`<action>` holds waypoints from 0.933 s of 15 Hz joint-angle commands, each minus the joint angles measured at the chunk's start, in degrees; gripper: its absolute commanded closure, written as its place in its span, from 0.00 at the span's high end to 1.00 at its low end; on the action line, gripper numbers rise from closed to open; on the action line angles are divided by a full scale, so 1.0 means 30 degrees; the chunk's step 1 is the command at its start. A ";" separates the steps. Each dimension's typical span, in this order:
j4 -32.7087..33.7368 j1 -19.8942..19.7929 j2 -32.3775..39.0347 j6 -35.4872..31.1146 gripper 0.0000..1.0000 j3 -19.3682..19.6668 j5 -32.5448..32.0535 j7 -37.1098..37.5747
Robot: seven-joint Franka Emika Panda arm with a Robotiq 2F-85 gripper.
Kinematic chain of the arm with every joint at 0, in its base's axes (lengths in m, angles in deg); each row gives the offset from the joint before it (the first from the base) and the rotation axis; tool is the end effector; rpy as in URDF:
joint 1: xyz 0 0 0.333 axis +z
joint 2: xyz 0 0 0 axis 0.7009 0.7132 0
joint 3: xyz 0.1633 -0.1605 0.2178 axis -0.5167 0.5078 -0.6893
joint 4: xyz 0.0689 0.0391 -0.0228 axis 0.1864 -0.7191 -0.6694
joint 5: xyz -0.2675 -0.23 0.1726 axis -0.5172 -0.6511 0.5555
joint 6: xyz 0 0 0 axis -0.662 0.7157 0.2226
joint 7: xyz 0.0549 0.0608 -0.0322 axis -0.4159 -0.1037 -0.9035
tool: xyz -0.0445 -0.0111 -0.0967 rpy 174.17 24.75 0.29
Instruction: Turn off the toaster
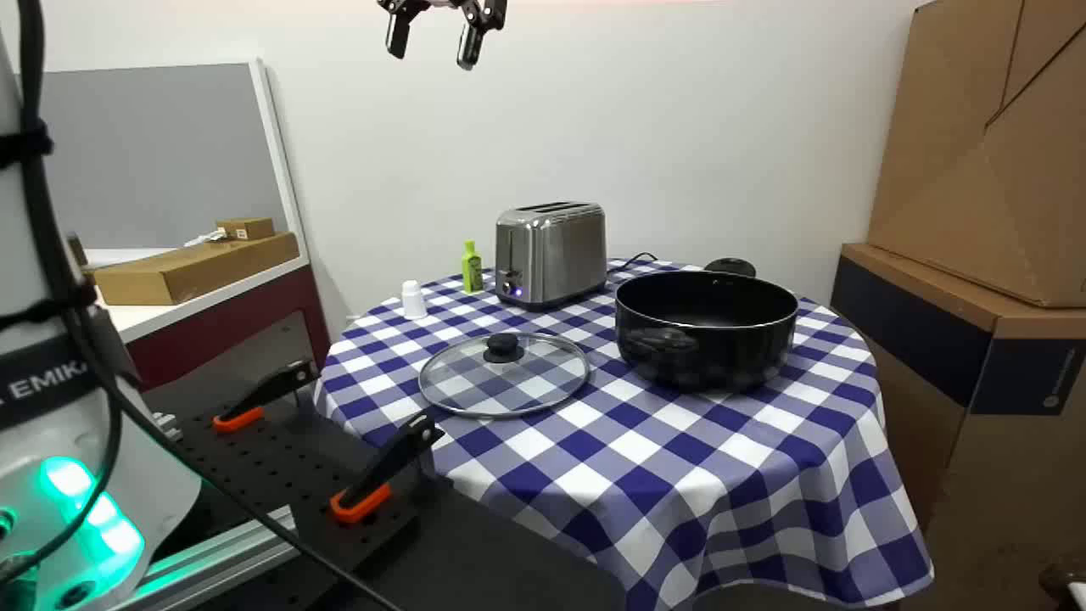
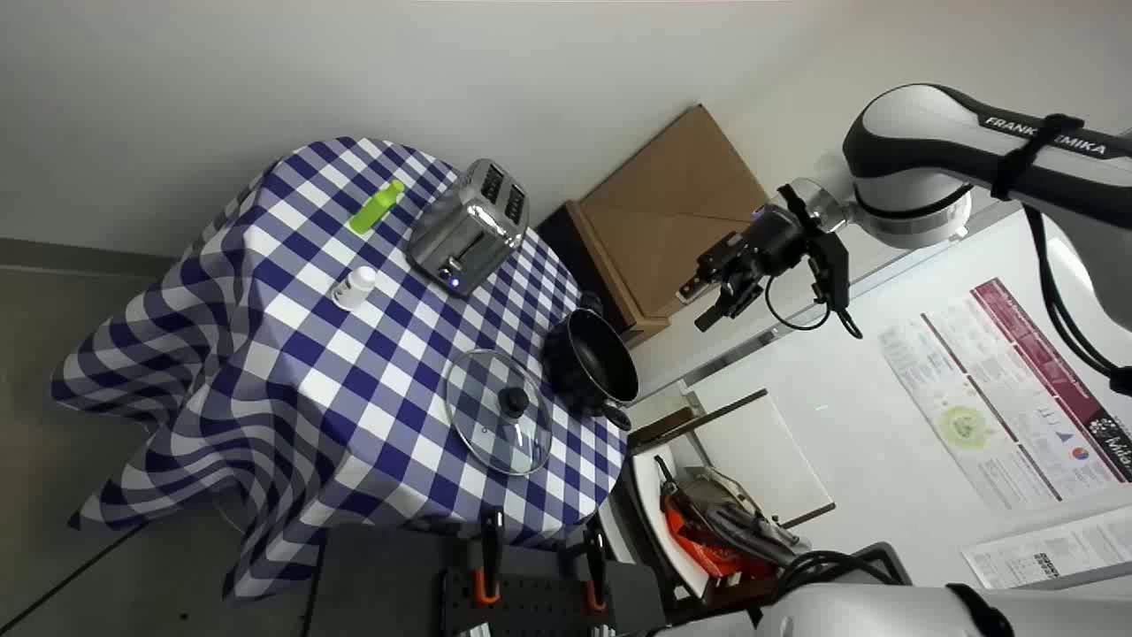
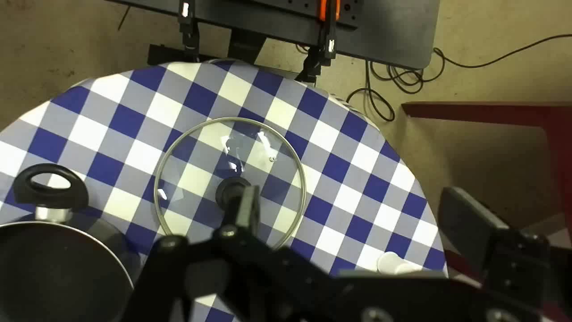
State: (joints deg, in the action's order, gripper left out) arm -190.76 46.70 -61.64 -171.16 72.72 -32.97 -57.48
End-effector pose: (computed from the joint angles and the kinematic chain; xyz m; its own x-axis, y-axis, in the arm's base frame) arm 0.4337 -0.0154 0.4629 0.9407 0.1920 -0.2798 0.1457 -0.9732 -0.1779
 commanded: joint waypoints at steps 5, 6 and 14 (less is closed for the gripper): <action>0.0117 -0.0320 0.0564 -0.1199 1.00 -0.0643 -0.0490 0.0370; 0.0160 -0.0305 0.0828 -0.1689 1.00 -0.0761 -0.0713 0.0480; 0.0876 -0.0211 0.4200 -0.5498 1.00 -0.1564 -0.2631 0.0942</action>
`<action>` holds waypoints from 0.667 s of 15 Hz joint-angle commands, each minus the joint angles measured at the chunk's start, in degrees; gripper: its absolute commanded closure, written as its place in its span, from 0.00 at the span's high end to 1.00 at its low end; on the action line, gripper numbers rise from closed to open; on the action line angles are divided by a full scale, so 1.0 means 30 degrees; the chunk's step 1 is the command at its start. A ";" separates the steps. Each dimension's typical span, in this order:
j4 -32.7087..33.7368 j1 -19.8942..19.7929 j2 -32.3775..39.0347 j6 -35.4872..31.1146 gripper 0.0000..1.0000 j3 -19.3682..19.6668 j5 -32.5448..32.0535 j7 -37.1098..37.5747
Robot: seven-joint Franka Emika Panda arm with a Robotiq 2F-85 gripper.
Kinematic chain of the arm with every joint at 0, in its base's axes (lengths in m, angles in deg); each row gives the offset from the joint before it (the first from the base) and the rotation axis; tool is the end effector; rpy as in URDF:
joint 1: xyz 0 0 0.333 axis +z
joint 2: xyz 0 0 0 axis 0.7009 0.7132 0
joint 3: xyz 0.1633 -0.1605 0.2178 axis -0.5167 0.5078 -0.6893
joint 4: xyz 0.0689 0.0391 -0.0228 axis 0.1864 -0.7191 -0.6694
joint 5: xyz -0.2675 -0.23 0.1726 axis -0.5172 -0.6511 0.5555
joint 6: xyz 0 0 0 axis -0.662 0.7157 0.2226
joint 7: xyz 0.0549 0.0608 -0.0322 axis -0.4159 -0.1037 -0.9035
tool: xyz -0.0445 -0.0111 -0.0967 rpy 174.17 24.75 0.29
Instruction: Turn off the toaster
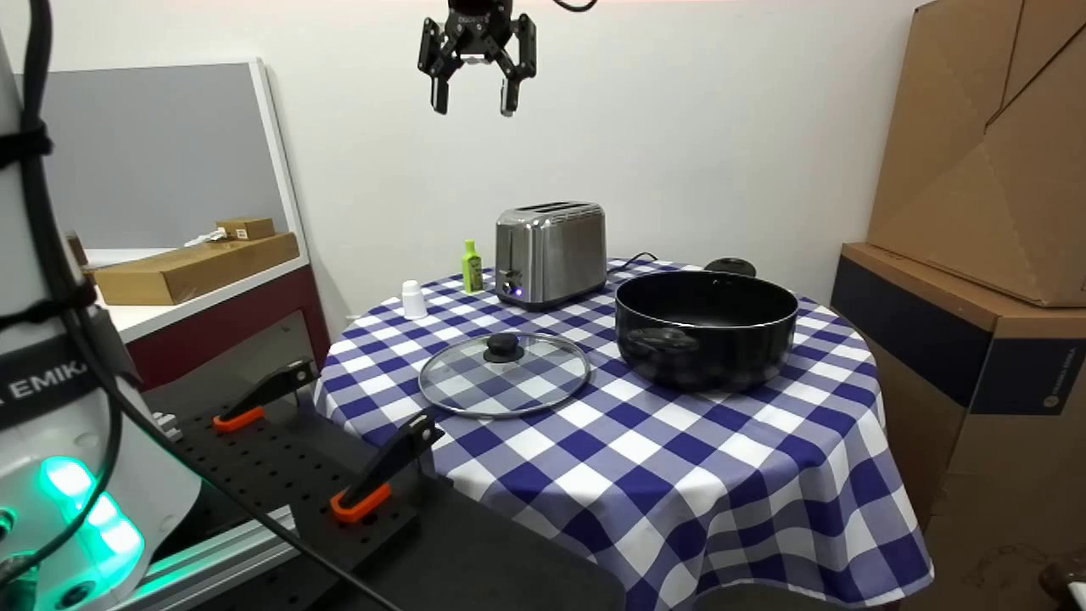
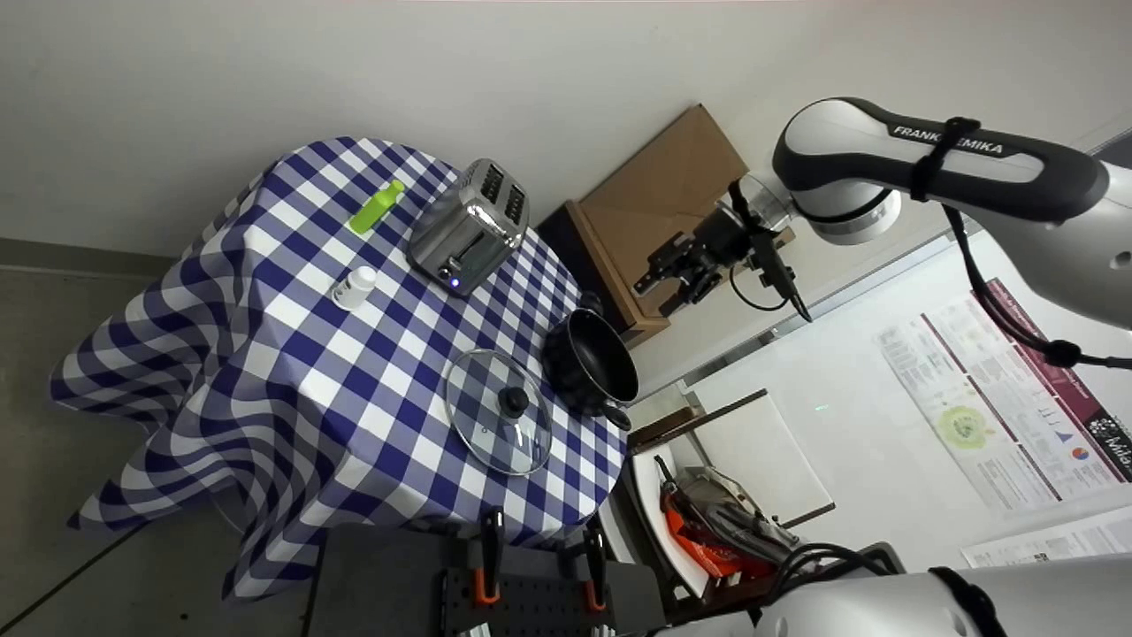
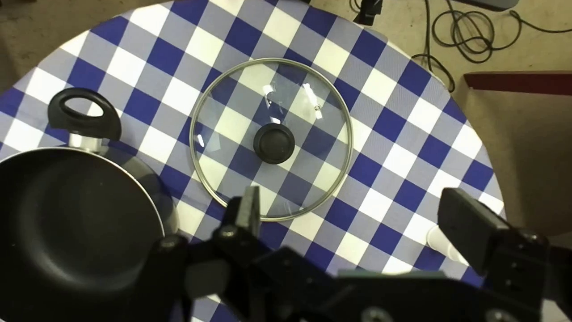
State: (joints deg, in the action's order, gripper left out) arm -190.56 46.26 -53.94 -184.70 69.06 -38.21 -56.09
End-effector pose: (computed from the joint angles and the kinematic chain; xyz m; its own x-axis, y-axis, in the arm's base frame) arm 0.4786 0.0015 0.4163 0.9536 0.2196 -0.2060 0.2146 -0.9756 -0.0468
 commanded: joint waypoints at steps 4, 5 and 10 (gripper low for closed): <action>0.1623 -0.0084 0.4070 -0.2874 1.00 -0.0514 -0.1845 0.0912; 0.1870 -0.0066 0.4642 -0.3183 1.00 -0.0541 -0.2046 0.1033; 0.3072 0.0157 0.7646 -0.4964 1.00 -0.0661 -0.2975 0.1846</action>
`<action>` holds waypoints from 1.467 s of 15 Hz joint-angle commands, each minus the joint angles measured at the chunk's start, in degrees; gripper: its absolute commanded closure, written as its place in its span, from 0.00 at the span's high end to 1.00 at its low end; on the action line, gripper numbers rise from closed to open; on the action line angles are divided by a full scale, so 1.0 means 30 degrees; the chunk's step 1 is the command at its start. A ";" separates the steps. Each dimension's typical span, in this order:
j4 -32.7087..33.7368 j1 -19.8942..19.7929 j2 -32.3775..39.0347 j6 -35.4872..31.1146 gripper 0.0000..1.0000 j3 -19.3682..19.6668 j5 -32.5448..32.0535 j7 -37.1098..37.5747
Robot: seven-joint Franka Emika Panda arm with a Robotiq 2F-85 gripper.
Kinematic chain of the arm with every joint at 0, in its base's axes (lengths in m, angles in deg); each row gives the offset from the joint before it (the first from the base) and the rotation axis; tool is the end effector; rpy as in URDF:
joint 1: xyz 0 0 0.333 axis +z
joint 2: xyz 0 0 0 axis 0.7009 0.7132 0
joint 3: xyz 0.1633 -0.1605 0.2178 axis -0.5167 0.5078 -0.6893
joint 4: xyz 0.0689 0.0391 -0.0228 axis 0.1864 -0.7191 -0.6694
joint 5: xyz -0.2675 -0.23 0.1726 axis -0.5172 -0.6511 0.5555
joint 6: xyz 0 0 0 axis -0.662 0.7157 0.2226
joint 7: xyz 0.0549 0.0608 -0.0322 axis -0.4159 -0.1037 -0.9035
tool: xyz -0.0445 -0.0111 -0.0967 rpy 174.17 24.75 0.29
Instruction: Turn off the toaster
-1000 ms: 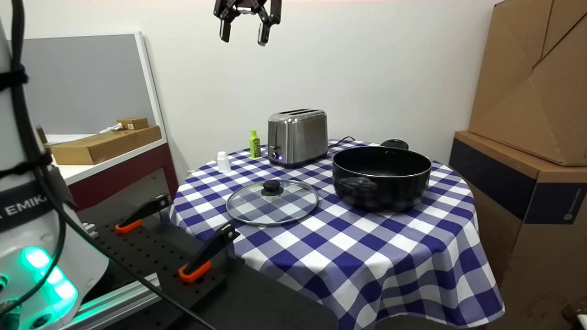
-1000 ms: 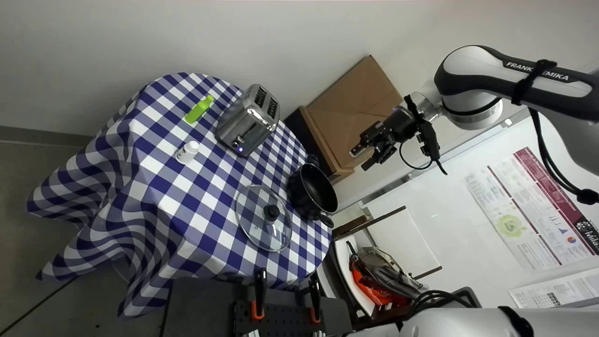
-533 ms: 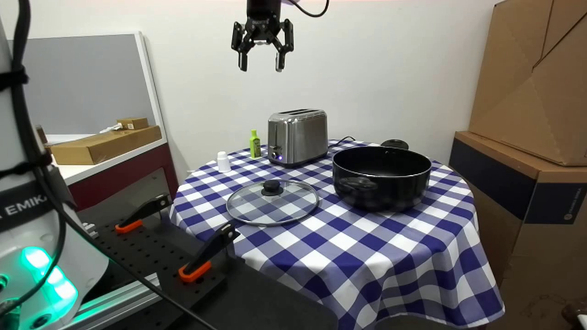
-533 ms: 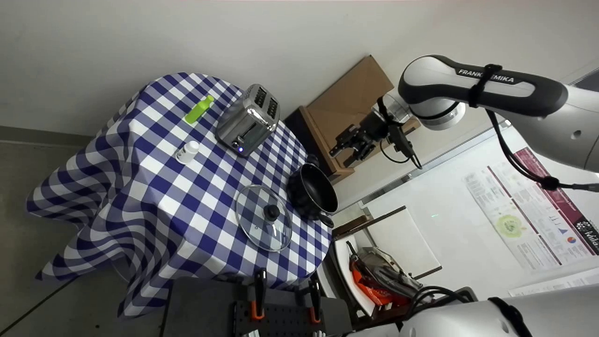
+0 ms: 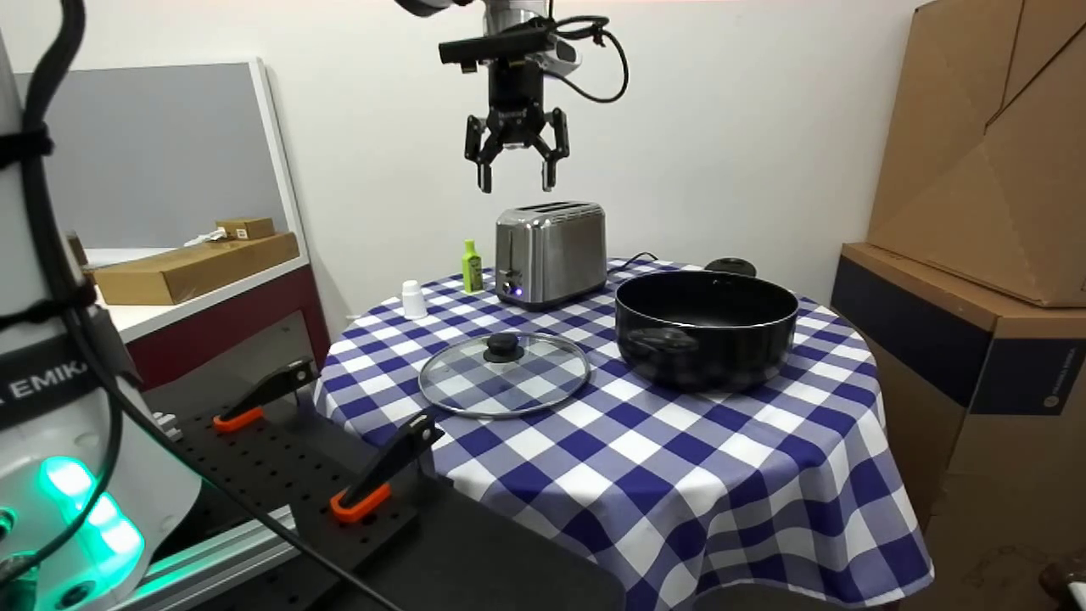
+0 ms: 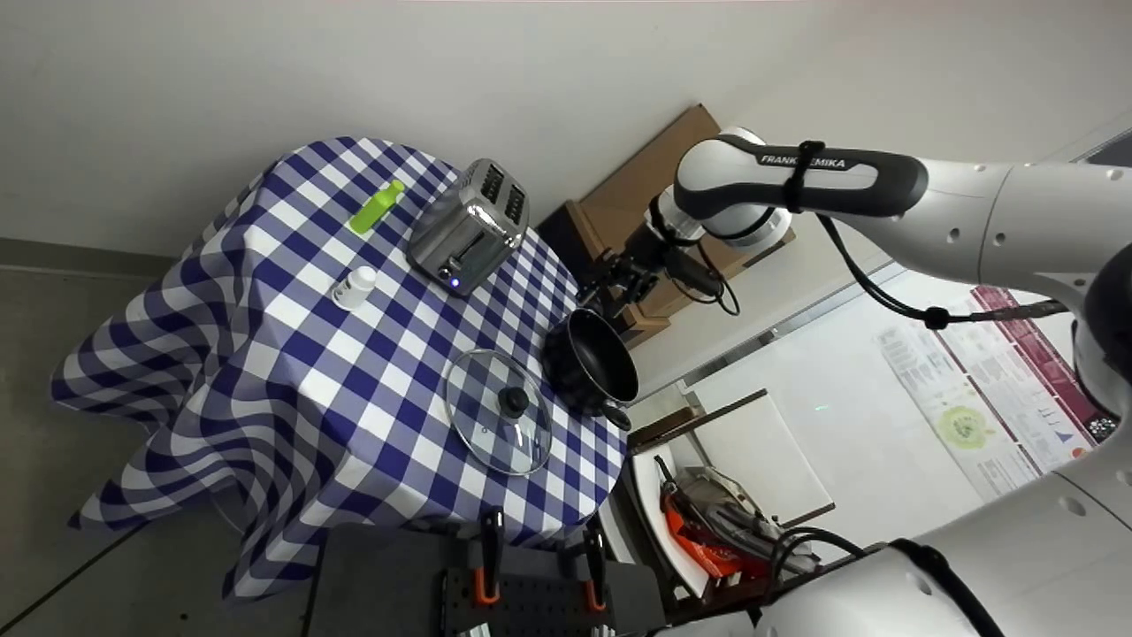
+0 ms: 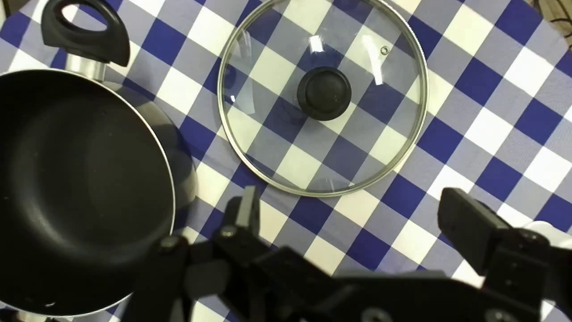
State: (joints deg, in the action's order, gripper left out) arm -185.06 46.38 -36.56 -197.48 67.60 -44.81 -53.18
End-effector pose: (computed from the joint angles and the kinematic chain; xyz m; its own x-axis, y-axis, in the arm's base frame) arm 0.5434 0.0115 0.3161 0.9449 0.2512 -0.2102 0.2678 -0.9620 0.0542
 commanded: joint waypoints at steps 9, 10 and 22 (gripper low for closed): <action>0.2822 0.1255 0.6154 -0.4590 1.00 -0.0039 -0.2597 0.2950; 0.2784 0.1453 0.6357 -0.5454 1.00 0.0019 -0.2901 0.3200; 0.2042 0.5141 0.7455 -1.2846 1.00 0.3159 -0.7093 0.8282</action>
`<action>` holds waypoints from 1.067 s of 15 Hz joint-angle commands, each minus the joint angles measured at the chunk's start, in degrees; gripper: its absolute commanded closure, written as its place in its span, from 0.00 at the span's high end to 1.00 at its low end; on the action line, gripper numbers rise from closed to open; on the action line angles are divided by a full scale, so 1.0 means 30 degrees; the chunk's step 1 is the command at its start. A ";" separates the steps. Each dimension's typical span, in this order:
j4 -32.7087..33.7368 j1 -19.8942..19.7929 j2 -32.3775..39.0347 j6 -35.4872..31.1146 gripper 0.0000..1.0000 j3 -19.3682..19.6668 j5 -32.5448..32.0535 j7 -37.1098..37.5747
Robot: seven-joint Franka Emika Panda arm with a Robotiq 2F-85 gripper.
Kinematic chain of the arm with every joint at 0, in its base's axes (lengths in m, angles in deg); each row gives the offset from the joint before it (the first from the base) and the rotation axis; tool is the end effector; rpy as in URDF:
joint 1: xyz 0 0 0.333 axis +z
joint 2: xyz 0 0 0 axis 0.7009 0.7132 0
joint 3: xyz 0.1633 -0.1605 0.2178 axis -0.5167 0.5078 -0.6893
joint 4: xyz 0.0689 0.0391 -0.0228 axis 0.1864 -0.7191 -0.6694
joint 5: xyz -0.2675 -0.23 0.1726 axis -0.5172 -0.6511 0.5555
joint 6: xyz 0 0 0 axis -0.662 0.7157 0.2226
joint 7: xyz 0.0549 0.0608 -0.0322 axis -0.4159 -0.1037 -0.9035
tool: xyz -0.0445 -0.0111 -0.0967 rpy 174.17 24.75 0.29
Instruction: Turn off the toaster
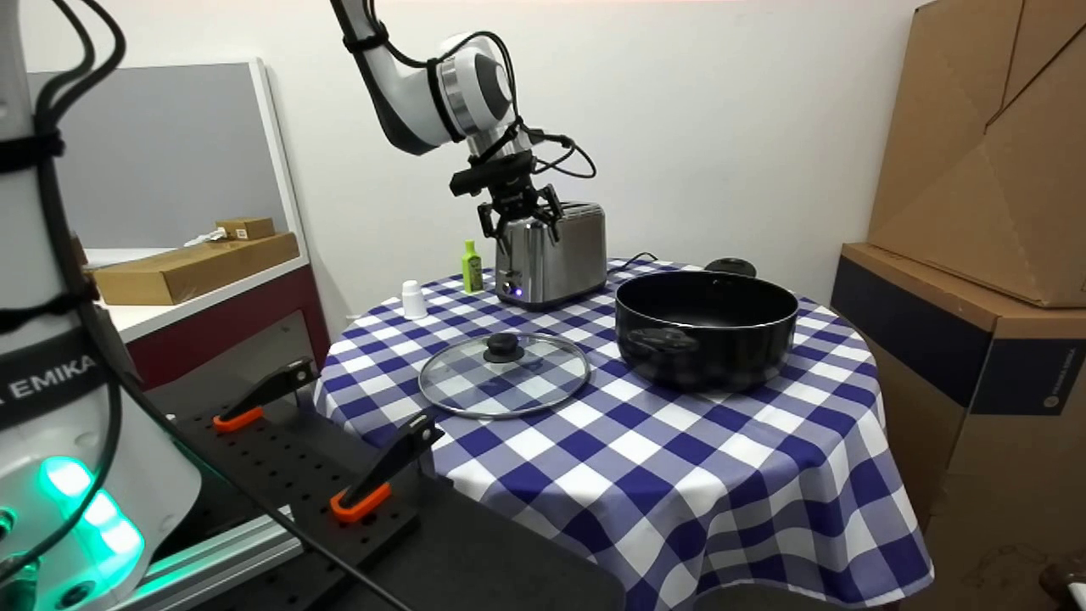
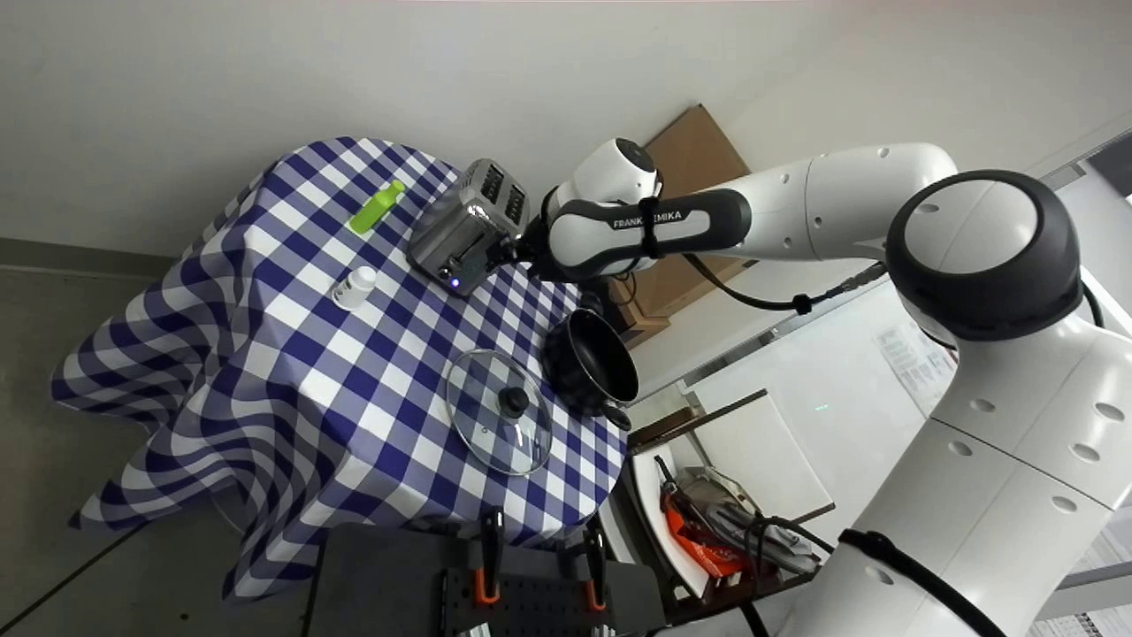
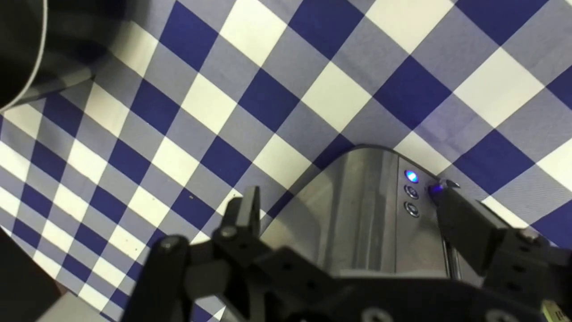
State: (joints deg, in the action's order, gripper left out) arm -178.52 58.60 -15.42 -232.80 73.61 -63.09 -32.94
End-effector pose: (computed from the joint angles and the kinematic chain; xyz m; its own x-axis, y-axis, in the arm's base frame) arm 0.6098 0.1030 0.1970 0.9197 0.3631 0.1491 0.3171 -0.9112 0.2629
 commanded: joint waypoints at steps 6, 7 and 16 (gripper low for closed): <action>-0.0219 0.2192 0.1229 -0.1812 1.00 0.2141 -0.1033 0.2775; -0.0186 0.2329 0.1373 -0.1880 1.00 0.2263 -0.0990 0.2930; 0.0075 0.2676 0.2589 -0.2432 1.00 0.2618 -0.0526 0.2996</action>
State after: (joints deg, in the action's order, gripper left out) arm -178.91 65.59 -9.22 -238.11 80.30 -64.93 -24.61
